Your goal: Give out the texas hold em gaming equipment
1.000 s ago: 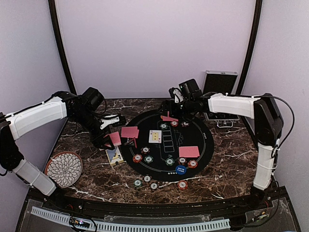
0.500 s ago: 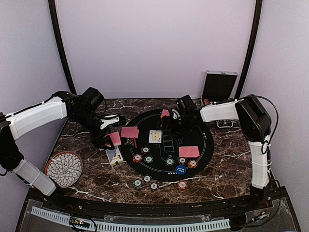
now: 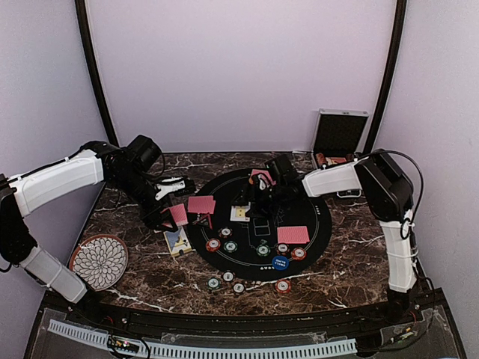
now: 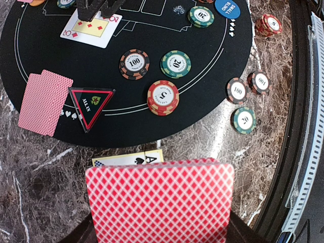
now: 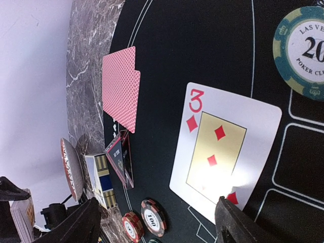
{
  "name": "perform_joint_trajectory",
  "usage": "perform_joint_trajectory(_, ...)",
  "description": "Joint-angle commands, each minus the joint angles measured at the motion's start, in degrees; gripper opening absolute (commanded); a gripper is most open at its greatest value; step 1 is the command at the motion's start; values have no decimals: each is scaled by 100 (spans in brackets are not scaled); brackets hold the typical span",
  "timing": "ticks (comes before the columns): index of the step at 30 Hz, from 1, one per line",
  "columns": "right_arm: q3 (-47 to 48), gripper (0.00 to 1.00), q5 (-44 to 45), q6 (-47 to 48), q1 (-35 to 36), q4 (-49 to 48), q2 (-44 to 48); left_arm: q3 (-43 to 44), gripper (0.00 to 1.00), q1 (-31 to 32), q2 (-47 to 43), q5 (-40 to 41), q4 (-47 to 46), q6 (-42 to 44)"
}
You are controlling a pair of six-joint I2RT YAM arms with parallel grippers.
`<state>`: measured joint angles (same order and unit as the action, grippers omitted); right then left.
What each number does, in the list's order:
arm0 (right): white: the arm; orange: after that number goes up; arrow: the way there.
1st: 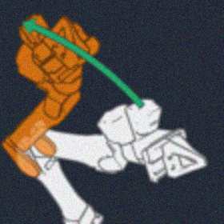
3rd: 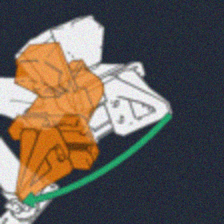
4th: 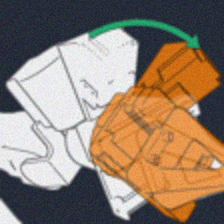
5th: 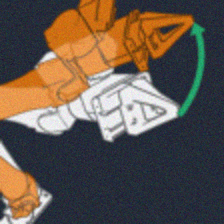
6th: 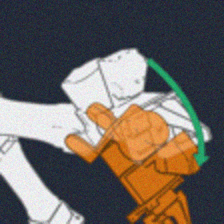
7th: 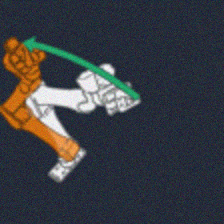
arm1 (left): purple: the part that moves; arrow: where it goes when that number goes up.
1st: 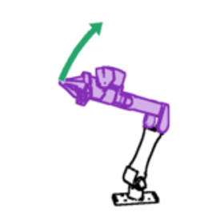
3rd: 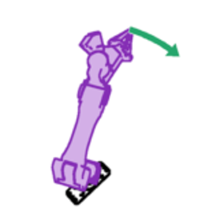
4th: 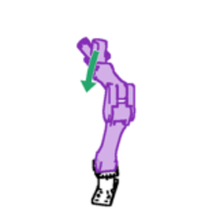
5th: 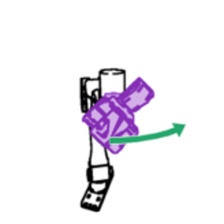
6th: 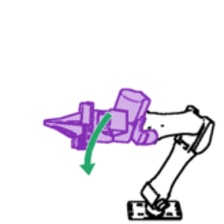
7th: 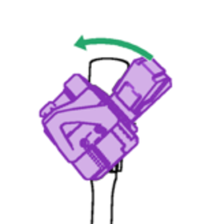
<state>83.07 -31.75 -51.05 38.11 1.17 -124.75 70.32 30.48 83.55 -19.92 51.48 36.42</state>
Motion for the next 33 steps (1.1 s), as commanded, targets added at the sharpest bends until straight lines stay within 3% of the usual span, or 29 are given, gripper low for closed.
perform_joint_trajectory(1, 5, 79, -63, -126, 12, -277, -57, -82, 0, -25, -214, -119, 37, 59)
perform_joint_trajectory(8, 202, 79, 78, 216, 17, 179, 239, -124, 0, -27, -263, -114, 24, 58)
perform_joint_trajectory(13, 221, 81, -392, -136, 215, -90, 600, -137, 0, -25, -253, -113, -7, 69)
perform_joint_trajectory(22, 276, 85, -1383, -1377, 898, -1509, 463, -89, 0, -25, -233, -136, -7, 69)
perform_joint_trajectory(33, 509, 84, -1708, -1871, 1336, -2114, 98, -63, 0, -25, -212, -157, 6, 57)
